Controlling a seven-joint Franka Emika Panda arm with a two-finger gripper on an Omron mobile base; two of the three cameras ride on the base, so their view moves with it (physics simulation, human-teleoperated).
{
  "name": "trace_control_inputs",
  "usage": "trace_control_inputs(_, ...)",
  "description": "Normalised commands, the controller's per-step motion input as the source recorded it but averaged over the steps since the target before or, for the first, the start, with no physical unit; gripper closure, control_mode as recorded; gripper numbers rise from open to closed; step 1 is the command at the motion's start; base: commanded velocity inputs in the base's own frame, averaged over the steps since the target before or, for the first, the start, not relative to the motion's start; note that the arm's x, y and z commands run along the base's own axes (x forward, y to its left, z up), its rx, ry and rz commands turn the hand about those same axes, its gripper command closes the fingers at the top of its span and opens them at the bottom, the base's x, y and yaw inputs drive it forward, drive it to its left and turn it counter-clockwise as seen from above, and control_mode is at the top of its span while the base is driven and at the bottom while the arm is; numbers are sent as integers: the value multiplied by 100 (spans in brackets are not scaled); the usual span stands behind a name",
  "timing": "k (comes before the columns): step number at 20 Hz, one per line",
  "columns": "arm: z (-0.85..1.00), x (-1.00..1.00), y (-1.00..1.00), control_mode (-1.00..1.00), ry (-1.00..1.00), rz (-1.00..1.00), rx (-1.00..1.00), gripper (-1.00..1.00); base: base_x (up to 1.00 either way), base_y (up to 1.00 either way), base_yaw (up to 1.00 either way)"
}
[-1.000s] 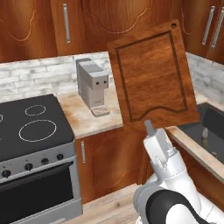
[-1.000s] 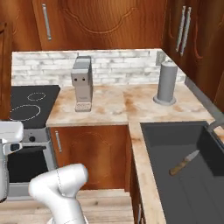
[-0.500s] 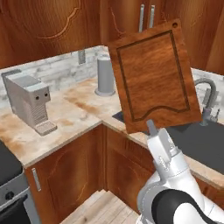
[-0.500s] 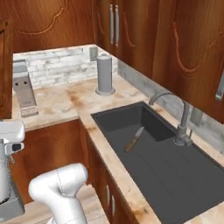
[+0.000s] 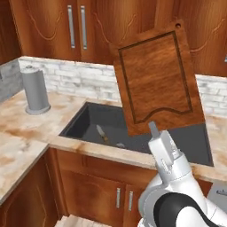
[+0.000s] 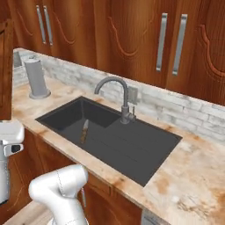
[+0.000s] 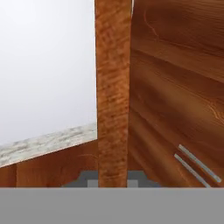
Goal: Move the cutting board and knife to the sink. Then move spray from the cabinet to the counter.
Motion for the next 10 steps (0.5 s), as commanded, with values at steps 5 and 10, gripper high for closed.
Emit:
trace_control_inputs(5, 0, 0, 0, 100, 0, 0, 0, 100, -9, 75, -63)
trace_control_inputs(10, 0, 0, 0, 100, 0, 0, 0, 100, -50, 70, -49)
